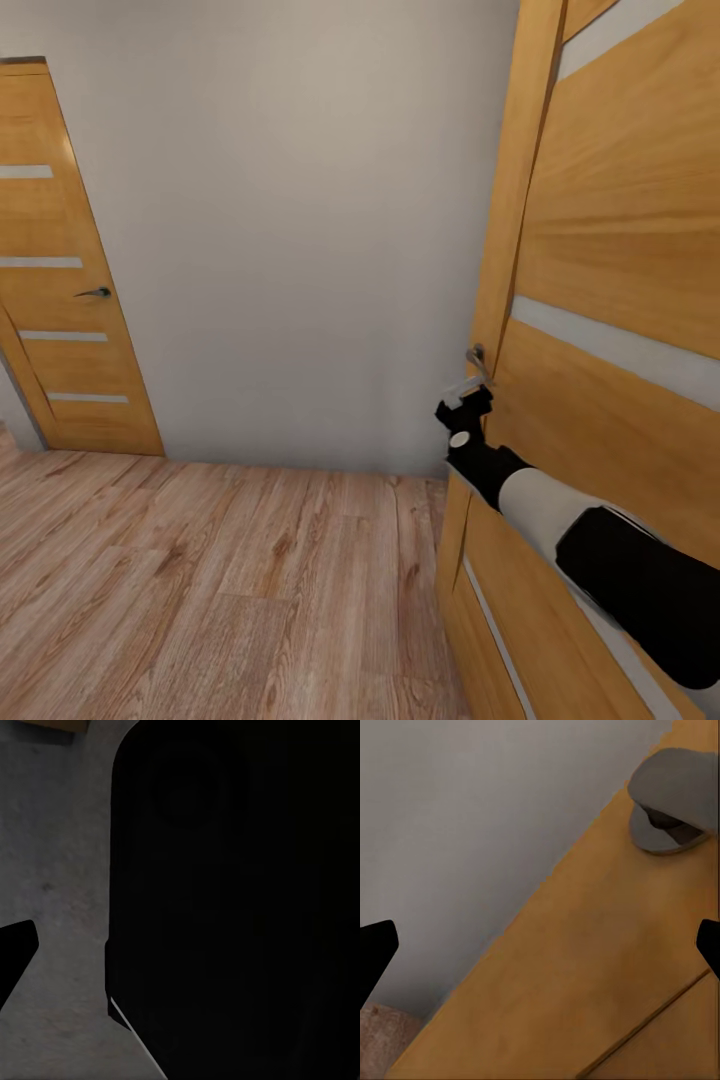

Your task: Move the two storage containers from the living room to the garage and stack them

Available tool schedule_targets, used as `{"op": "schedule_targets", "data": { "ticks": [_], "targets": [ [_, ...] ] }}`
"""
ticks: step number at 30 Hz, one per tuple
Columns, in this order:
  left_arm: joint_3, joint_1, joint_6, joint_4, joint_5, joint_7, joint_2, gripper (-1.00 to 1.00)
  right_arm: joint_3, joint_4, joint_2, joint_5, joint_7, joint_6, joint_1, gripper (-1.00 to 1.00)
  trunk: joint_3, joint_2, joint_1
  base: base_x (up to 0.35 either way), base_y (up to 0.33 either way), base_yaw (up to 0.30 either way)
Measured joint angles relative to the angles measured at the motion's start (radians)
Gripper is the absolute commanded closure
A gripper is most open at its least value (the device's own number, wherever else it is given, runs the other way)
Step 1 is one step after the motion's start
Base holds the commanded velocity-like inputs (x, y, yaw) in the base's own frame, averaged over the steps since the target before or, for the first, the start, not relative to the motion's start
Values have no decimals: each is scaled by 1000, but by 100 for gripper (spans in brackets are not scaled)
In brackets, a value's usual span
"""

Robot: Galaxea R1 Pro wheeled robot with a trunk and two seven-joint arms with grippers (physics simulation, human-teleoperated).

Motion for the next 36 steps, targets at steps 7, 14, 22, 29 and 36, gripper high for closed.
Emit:
{"op": "schedule_targets", "data": {
  "ticks": [7, 14, 22, 29, 36],
  "targets": [
    [0, 0, 0, 0, 0, 0, 0, -100, -2, 0, -34, -2, 2, 1, 0, -100, 0, 0, 0, 0, 0, 0],
    [0, 0, 0, 0, 0, 0, 0, -100, 9, 1, -96, -2, 2, 1, 0, -100, 0, 0, 0, 0, 0, 0],
    [1, 0, 0, 0, 0, 0, 0, -100, 12, 0, -147, -1, 3, 2, 0, -100, 0, 0, 0, 0, 0, 0],
    [1, 0, 0, 0, 0, 0, 0, -100, 16, 0, -163, -1, 4, 2, 0, -100, 0, 0, 0, 0, 0, 0],
    [1, 0, 0, 0, 0, 0, 0, -100, -13, 0, -197, -4, 4, 1, 0, -100, 0, 0, 0, 0, 0, 0]
  ]
}}
